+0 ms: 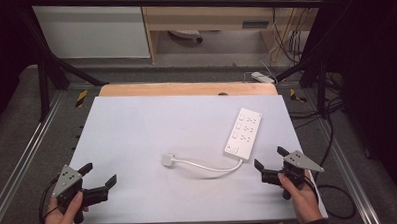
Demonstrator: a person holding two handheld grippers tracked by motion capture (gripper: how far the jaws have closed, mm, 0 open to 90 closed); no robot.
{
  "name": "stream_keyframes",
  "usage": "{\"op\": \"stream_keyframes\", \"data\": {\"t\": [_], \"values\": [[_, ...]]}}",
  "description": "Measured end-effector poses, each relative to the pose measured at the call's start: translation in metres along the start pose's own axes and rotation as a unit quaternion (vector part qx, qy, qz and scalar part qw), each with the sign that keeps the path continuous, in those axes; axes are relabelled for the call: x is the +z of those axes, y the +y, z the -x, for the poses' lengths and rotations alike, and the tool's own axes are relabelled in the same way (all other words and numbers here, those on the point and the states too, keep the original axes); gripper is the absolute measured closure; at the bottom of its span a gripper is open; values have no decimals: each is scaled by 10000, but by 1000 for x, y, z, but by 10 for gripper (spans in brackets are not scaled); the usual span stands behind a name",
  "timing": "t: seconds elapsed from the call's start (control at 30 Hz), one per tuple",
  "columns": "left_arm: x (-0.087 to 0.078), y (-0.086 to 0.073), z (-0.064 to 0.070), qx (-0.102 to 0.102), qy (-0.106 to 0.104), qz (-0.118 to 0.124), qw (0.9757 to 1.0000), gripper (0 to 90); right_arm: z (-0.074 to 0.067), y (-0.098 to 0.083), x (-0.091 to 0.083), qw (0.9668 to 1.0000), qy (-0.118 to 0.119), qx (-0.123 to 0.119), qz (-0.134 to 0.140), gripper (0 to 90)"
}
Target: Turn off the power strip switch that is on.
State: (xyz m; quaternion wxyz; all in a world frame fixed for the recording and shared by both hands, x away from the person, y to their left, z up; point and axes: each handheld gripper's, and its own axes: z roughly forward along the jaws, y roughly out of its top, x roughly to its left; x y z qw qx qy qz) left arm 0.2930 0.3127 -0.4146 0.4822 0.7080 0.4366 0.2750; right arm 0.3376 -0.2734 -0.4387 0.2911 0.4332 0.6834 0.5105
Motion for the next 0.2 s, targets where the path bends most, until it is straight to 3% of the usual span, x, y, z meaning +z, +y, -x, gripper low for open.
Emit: {"op": "stream_keyframes", "data": {"t": [0.2], "values": [[0, 0, 0, 9, -27, -1, 10000, 53, -8, -7, 9, 9991, 231, -78, -340, 17]]}}
